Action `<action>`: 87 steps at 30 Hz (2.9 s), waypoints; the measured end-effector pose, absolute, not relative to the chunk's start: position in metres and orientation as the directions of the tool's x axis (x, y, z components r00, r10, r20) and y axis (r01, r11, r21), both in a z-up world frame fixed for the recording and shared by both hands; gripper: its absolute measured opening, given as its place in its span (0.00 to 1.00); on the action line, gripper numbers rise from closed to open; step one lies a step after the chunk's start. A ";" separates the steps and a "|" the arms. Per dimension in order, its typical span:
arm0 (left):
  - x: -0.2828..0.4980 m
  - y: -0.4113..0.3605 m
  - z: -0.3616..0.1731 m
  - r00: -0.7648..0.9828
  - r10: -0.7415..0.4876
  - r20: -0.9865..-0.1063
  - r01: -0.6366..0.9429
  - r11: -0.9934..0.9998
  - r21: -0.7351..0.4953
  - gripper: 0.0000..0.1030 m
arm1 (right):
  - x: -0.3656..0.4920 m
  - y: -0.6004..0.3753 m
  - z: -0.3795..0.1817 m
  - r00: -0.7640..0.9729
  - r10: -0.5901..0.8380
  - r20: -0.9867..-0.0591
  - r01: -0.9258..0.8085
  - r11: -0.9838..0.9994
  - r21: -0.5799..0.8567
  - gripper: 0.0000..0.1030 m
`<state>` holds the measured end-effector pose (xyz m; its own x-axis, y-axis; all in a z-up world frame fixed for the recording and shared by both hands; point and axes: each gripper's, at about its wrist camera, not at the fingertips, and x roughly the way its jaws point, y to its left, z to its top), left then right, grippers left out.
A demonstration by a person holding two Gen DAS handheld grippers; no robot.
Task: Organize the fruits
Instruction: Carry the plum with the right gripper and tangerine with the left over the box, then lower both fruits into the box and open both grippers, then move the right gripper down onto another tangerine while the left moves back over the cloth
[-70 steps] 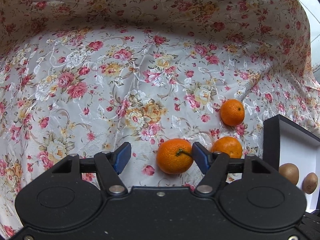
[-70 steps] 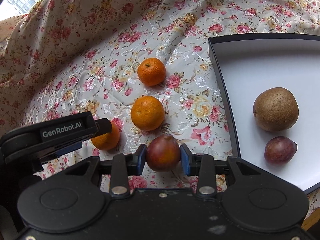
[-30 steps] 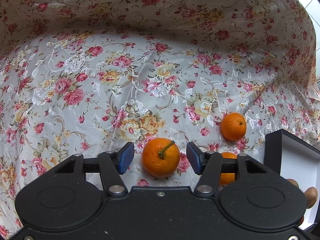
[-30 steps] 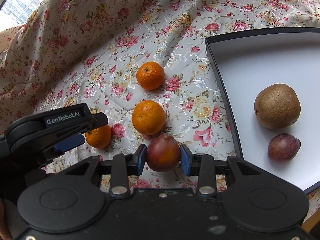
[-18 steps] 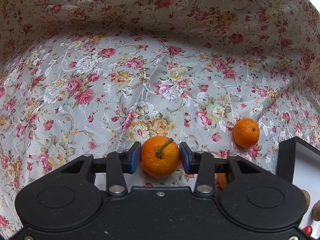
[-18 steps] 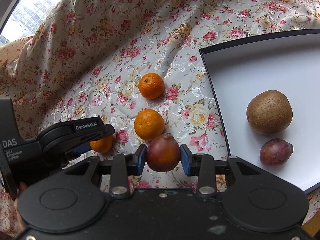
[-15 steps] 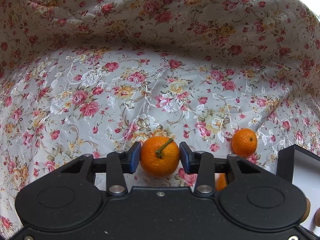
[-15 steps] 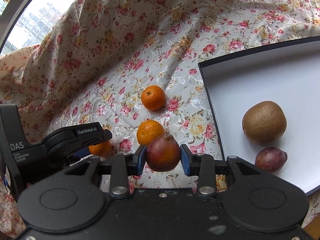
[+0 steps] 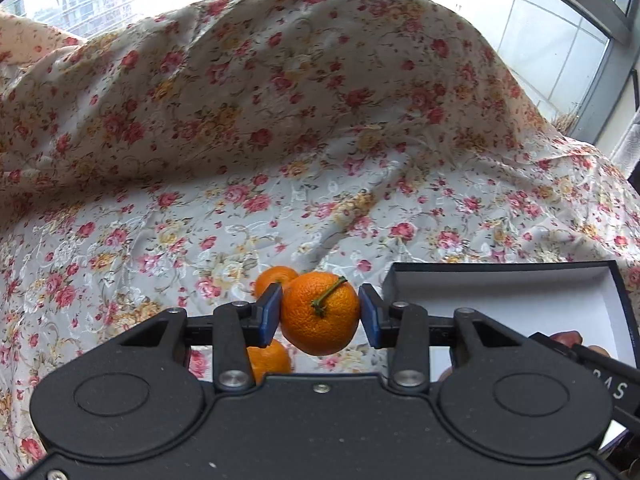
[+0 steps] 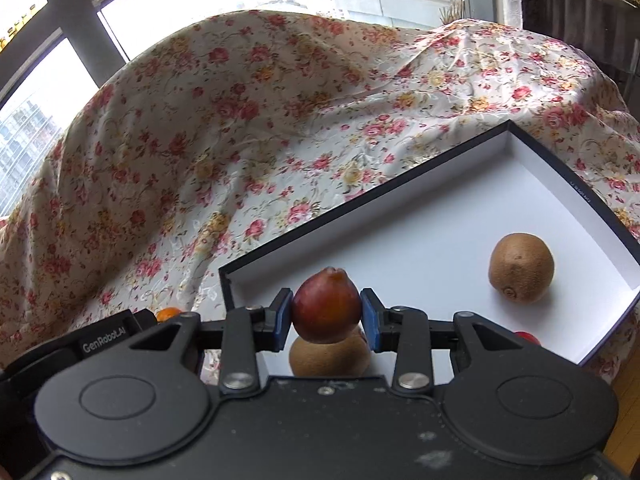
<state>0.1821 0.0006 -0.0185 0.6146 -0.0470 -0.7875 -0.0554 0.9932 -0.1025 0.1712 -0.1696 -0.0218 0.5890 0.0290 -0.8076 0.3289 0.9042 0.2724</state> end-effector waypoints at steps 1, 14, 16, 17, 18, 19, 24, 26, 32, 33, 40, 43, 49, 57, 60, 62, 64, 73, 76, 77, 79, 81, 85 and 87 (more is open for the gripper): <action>0.182 -0.007 -0.018 0.614 -0.071 -0.787 -0.037 0.992 -0.118 0.48 | 0.170 -0.178 -0.024 0.585 0.019 -0.811 0.347 0.898 0.271 0.37; 0.191 -0.074 -0.027 0.584 -0.171 -0.794 0.019 0.980 -0.197 0.48 | 0.151 -0.265 -0.040 0.544 -0.068 -0.837 0.486 0.838 0.248 0.37; 0.192 -0.080 -0.027 0.581 -0.180 -0.794 0.013 0.977 -0.212 0.48 | 0.145 -0.272 -0.037 0.546 -0.079 -0.834 0.491 0.836 0.243 0.37; 0.194 -0.083 -0.028 0.579 -0.183 -0.795 0.011 0.976 -0.216 0.48 | 0.143 -0.276 -0.037 0.547 -0.087 -0.832 0.492 0.838 0.236 0.37; 0.194 -0.086 -0.029 0.576 -0.185 -0.796 0.011 0.976 -0.219 0.48 | 0.142 -0.279 -0.037 0.549 -0.095 -0.831 0.492 0.840 0.228 0.37; 0.195 -0.089 -0.030 0.573 -0.187 -0.798 0.011 0.975 -0.220 0.48 | 0.141 -0.282 -0.036 0.549 -0.103 -0.829 0.493 0.841 0.222 0.37; 0.196 -0.107 -0.035 0.550 -0.195 -0.812 0.030 0.976 -0.215 0.48 | 0.133 -0.298 -0.033 0.550 -0.144 -0.823 0.506 0.841 0.191 0.37; 0.195 -0.115 -0.037 0.539 -0.201 -0.818 0.044 0.976 -0.212 0.48 | 0.130 -0.304 -0.033 0.546 -0.153 -0.823 0.509 0.841 0.181 0.37; 0.191 -0.127 -0.038 0.537 -0.219 -0.814 0.078 0.974 -0.211 0.60 | 0.121 -0.316 -0.025 0.561 -0.188 -0.806 0.513 0.843 0.161 0.38; 0.189 -0.128 -0.037 0.543 -0.213 -0.812 0.079 0.976 -0.203 0.61 | 0.120 -0.317 -0.023 0.559 -0.207 -0.803 0.521 0.841 0.146 0.38; 0.185 -0.123 -0.030 0.579 -0.141 -0.803 0.063 0.990 -0.129 0.61 | 0.122 -0.325 -0.026 0.532 -0.150 -0.834 0.562 0.798 0.215 0.38; 0.186 -0.110 -0.029 0.587 -0.103 -0.803 0.031 0.994 -0.104 0.61 | 0.125 -0.321 -0.027 0.525 -0.122 -0.842 0.570 0.786 0.242 0.38; 0.192 -0.066 -0.025 0.591 -0.037 -0.806 -0.051 0.995 -0.083 0.61 | 0.135 -0.300 -0.028 0.523 -0.077 -0.849 0.561 0.781 0.275 0.38; 0.201 0.006 -0.024 0.567 0.064 -0.821 -0.180 0.983 -0.047 0.61 | 0.156 -0.247 -0.029 0.518 -0.021 -0.855 0.506 0.814 0.286 0.38; 0.202 0.030 -0.030 0.545 0.102 -0.832 -0.220 0.975 -0.024 0.61 | 0.164 -0.224 -0.031 0.511 -0.002 -0.860 0.473 0.836 0.279 0.38; 0.201 0.047 -0.033 0.527 0.122 -0.841 -0.246 0.969 -0.014 0.61 | 0.168 -0.210 -0.031 0.510 0.009 -0.860 0.451 0.849 0.276 0.38; 0.199 0.062 -0.035 0.518 0.135 -0.845 -0.266 0.964 -0.009 0.61 | 0.172 -0.194 -0.031 0.511 0.014 -0.859 0.424 0.865 0.266 0.38; 0.192 0.115 -0.040 0.476 0.194 -0.858 -0.336 0.941 0.026 0.61 | 0.184 -0.125 -0.030 0.506 0.092 -0.858 0.267 0.929 0.257 0.38; 0.189 0.129 -0.042 0.462 0.212 -0.861 -0.352 0.935 0.041 0.61 | 0.185 -0.104 -0.030 0.501 0.124 -0.857 0.214 0.941 0.262 0.38; 0.188 0.133 -0.043 0.459 0.217 -0.862 -0.356 0.934 0.046 0.61 | 0.186 -0.099 -0.030 0.497 0.135 -0.857 0.201 0.943 0.266 0.38; 0.186 0.142 -0.045 0.451 0.228 -0.863 -0.359 0.932 0.059 0.61 | 0.187 -0.085 -0.031 0.489 0.155 -0.858 0.173 0.947 0.270 0.38; 0.184 0.149 -0.047 0.443 0.240 -0.864 -0.359 0.930 0.075 0.61 | 0.189 -0.071 -0.033 0.480 0.170 -0.861 0.149 0.951 0.270 0.38; 0.182 0.165 -0.052 0.416 0.261 -0.871 -0.370 0.923 0.100 0.62 | 0.193 -0.048 -0.038 0.454 0.204 -0.867 0.115 0.952 0.284 0.38; 0.182 0.173 -0.055 0.393 0.267 -0.880 -0.385 0.917 0.107 0.62 | 0.195 -0.040 -0.042 0.433 0.219 -0.874 0.111 0.950 0.293 0.38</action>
